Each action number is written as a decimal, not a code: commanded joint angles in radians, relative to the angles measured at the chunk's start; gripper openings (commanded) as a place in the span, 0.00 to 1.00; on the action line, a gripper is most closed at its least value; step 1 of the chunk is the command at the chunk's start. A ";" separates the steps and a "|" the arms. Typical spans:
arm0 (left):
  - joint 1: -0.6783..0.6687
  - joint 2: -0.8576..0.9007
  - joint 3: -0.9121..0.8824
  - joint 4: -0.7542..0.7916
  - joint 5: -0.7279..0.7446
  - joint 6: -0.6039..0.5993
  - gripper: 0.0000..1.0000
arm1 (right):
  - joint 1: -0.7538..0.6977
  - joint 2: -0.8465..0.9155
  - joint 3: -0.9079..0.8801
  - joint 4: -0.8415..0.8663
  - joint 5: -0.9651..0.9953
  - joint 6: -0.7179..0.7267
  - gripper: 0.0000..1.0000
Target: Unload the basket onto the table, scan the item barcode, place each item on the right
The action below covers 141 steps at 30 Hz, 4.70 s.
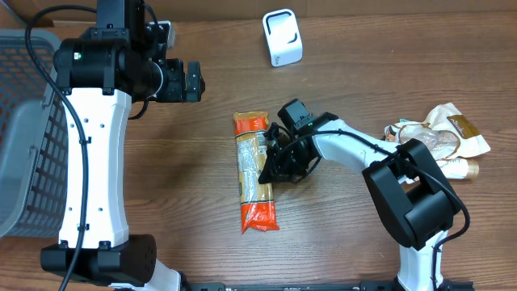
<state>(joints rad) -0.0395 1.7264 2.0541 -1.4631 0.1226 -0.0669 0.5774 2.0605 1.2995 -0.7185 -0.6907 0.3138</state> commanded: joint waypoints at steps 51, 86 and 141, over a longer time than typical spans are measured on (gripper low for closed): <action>-0.011 0.003 0.003 0.001 0.000 0.023 1.00 | -0.073 0.061 0.058 -0.256 -0.050 -0.390 1.00; -0.011 0.003 0.003 0.001 0.000 0.023 1.00 | 0.164 -0.062 0.392 -0.624 1.033 0.079 0.05; -0.011 0.003 0.003 0.001 0.000 0.023 0.99 | 0.078 0.098 -0.006 -0.356 0.029 -0.184 0.79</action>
<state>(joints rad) -0.0395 1.7264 2.0541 -1.4628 0.1226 -0.0669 0.6548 2.1120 1.3743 -1.1137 -0.6731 0.0616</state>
